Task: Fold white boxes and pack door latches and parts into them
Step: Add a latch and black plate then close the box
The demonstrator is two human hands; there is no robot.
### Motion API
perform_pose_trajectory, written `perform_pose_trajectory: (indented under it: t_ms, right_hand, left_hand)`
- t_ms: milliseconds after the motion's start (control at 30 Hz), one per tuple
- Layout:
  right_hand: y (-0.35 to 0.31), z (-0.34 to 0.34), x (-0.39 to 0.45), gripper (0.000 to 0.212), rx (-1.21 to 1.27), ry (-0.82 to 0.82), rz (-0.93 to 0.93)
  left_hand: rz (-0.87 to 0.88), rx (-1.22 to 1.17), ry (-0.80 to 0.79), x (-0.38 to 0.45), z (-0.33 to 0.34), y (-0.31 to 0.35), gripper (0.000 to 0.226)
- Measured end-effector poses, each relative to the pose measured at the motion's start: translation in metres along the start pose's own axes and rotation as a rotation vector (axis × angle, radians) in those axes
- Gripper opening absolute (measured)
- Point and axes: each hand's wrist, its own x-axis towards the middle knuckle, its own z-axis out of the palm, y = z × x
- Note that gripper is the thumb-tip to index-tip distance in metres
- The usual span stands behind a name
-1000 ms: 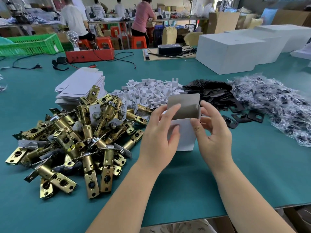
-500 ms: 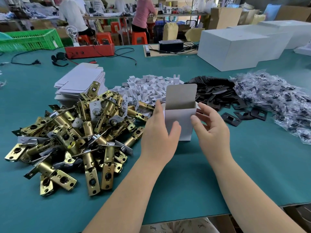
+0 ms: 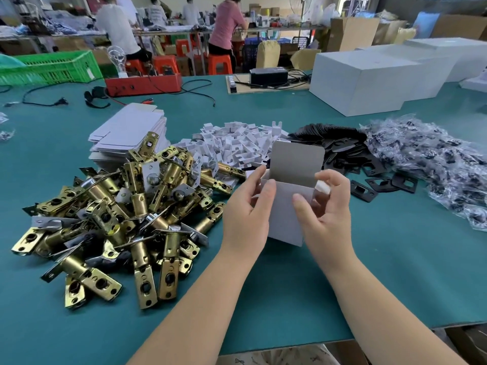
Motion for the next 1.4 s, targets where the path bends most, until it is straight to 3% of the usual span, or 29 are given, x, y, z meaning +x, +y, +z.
perform_pose_trajectory:
  t_ms: [133, 300, 567, 767, 867, 1000, 1100, 1200, 1300, 1400]
  right_hand:
    - [-0.005, -0.008, 0.004, 0.055, -0.072, -0.027, -0.069]
    - [-0.007, -0.008, 0.004, 0.064, -0.089, -0.093, -0.072]
    - [-0.008, -0.011, 0.005, 0.062, -0.102, -0.117, -0.003]
    - [-0.003, -0.011, 0.006, 0.052, -0.172, -0.102, 0.043]
    - [-0.002, -0.01, 0.007, 0.046, -0.175, -0.184, 0.088]
    - [0.001, -0.007, 0.005, 0.045, -0.157, -0.223, 0.122]
    - [0.0, -0.009, 0.008, 0.048, -0.224, -0.204, 0.088]
    - [-0.003, -0.009, 0.007, 0.03, -0.124, -0.196, 0.147]
    - [-0.006, -0.008, 0.004, 0.04, -0.083, -0.138, 0.143]
    - [-0.007, -0.009, 0.004, 0.036, -0.111, -0.126, 0.127]
  left_hand:
    - [0.122, 0.153, 0.001, -0.002, -0.004, 0.003, 0.037]
    - [0.326, 0.301, -0.044, -0.002, -0.01, 0.002, 0.048]
    - [0.274, 0.36, -0.086, 0.006, -0.021, -0.001, 0.053]
    - [0.225, 0.334, -0.097, 0.007, -0.02, -0.004, 0.043]
    - [0.233, 0.338, -0.16, 0.007, -0.018, -0.004, 0.037]
    - [0.104, 0.251, -0.212, 0.003, -0.012, -0.004, 0.029]
    - [0.129, 0.306, -0.158, 0.001, -0.009, -0.005, 0.035]
    - [0.129, 0.309, -0.142, 0.002, -0.008, -0.007, 0.043]
    - [0.18, 0.363, -0.093, 0.001, -0.006, -0.008, 0.053]
    - [0.211, 0.428, -0.058, 0.001, -0.004, -0.009, 0.058]
